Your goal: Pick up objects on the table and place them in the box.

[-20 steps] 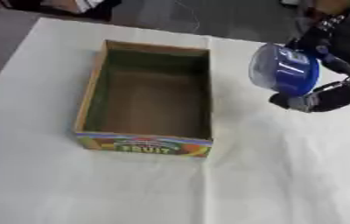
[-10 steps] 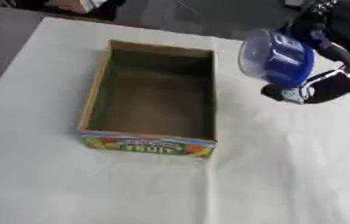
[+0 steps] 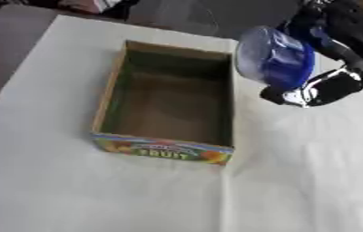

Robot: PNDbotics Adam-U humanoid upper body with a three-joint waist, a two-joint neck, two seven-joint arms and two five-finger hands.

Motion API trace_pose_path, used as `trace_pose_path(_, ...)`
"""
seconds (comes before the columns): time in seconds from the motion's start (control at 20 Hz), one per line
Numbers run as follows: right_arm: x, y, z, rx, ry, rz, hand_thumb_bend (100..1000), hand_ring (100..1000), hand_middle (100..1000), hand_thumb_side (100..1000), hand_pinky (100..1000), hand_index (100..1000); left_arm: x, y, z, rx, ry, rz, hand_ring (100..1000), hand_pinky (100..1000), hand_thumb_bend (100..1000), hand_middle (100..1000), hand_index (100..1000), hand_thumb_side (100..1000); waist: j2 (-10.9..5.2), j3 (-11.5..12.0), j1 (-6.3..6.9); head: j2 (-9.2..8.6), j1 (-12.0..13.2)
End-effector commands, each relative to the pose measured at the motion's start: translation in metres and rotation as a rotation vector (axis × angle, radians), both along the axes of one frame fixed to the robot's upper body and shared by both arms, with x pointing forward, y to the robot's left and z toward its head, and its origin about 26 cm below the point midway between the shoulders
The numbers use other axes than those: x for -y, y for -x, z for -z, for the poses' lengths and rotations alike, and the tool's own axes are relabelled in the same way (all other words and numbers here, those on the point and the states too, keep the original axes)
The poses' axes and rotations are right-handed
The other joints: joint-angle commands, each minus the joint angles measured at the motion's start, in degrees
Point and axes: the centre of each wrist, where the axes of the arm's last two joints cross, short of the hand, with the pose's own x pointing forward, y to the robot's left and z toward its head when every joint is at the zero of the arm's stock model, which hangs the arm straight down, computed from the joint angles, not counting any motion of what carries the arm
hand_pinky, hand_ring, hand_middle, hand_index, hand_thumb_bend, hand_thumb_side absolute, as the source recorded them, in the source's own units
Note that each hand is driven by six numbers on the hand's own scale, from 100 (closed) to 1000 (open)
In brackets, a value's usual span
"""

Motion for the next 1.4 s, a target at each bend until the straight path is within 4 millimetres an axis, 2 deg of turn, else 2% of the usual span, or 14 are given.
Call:
trace_pose_path(0.05, -0.002, 0.004, -0.012, 0.023, 0.002, -0.013, 100, 100, 100, 785, 100, 306, 0.002, 0.002, -0.010, 0.034, -0.009, 0.018, 738, 912, 405, 940, 863, 831, -1.59, 0.45, 0.15, -0.53, -0.17)
trace_pose_path(0.35, -0.006, 0.003, -0.013, 0.017, 0.010, -0.029, 100, 100, 100, 791, 100, 306, 0.006, 0.002, -0.015, 0.051, 0.003, 0.035, 739, 912, 414, 940, 863, 818, -1.43, 2.10, -0.34, -0.37, -0.27)
trace_pose_path(0.65, -0.003, 0.002, -0.014, 0.026, -0.004, -0.017, 100, 100, 100, 804, 100, 306, 0.009, 0.001, -0.021, 0.073, 0.018, 0.048, 740, 912, 418, 939, 864, 816, -0.98, 3.77, -1.13, -0.33, -0.13)
trace_pose_path(1.4, 0.006, 0.001, -0.018, 0.053, -0.034, 0.016, 100, 100, 100, 810, 100, 308, 0.015, 0.001, -0.031, 0.109, 0.036, 0.074, 741, 912, 425, 938, 864, 814, -0.14, 6.12, -2.59, -0.94, 0.20)
